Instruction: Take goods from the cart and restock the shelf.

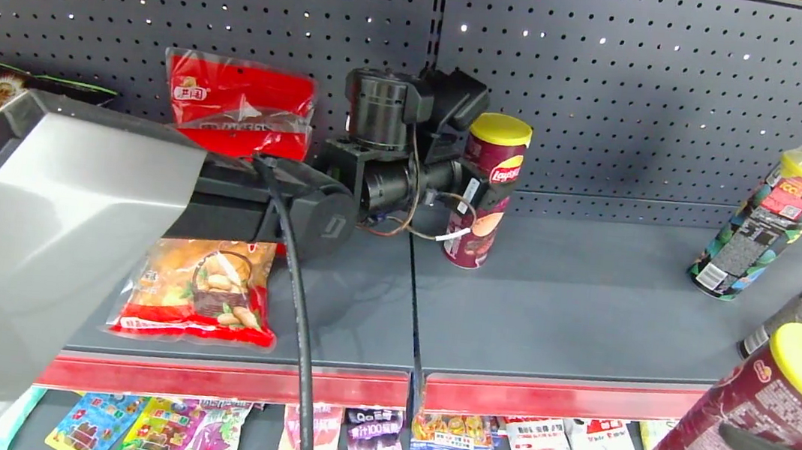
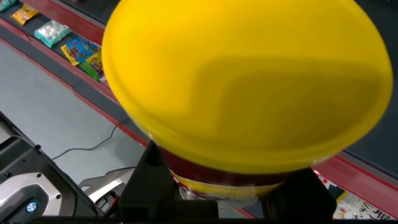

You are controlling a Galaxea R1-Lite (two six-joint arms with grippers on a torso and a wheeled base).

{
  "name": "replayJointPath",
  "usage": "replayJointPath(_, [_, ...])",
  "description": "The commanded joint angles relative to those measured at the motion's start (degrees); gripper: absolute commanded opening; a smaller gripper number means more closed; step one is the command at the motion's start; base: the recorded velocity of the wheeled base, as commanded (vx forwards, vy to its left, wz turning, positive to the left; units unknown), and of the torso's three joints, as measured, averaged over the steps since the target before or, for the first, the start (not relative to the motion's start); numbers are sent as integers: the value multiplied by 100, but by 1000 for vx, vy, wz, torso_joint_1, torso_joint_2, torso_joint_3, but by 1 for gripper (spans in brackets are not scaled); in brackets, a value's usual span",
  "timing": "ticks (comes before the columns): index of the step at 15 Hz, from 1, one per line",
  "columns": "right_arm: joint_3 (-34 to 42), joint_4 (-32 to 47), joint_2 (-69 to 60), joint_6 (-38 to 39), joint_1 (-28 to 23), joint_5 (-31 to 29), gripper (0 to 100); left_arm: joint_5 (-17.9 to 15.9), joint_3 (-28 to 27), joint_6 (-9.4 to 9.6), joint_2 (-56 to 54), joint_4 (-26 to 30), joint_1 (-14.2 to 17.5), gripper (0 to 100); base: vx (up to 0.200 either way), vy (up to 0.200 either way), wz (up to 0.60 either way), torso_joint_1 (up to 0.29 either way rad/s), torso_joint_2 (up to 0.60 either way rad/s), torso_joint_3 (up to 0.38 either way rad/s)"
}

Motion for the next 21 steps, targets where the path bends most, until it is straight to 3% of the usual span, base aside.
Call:
replayJointPath(1, [4,-1,-3,-6,1,1,0,1,-106,1,122,-30,8,100,0,0,0,0,0,0])
replayJointPath(2, [4,-1,-3,-6,1,1,0,10,-220,1,201,-39,8,100,0,0,0,0,0,0])
replayJointPath(3, [4,-1,-3,3,1,1,0,10,-335,1,280,-39,8,0,0,0,0,0,0,0])
replayJointPath(5, [4,-1,-3,-6,1,1,0,1,-581,1,421,-3,-1,0,0,0,0,0,0,0])
replayJointPath(11, [22,-1,6,-6,-87,9,0,-52,-554,-43,385,-12,-1,0,0,0,0,0,0,0])
replayJointPath(12, [13,-1,15,-6,-87,9,0,-69,-554,-104,341,-12,-1,0,0,0,0,0,0,0])
replayJointPath(13, [4,-1,15,-6,-87,9,0,-236,-510,-359,166,5,-1,0,0,0,0,0,0,0])
replayJointPath(14, [4,-1,15,-6,-87,9,0,-359,-466,-456,69,-3,-1,0,0,0,0,0,0,0])
replayJointPath(15, [-5,-1,15,-6,-87,9,0,-553,-326,-553,-98,5,-1,0,0,0,0,0,0,0])
replayJointPath(17, [-40,-1,33,-6,-87,18,0,-1256,474,-570,-713,5,-1,0,0,0,0,0,0,0])
replayJointPath(20, [-40,-1,33,-6,-87,18,0,-1669,1511,-500,-1337,-47,-1,0,0,0,0,0,0,0])
replayJointPath(21, [-40,-1,15,-6,-87,18,0,-1836,1801,-368,-1513,-65,-1,0,0,0,0,0,0,0])
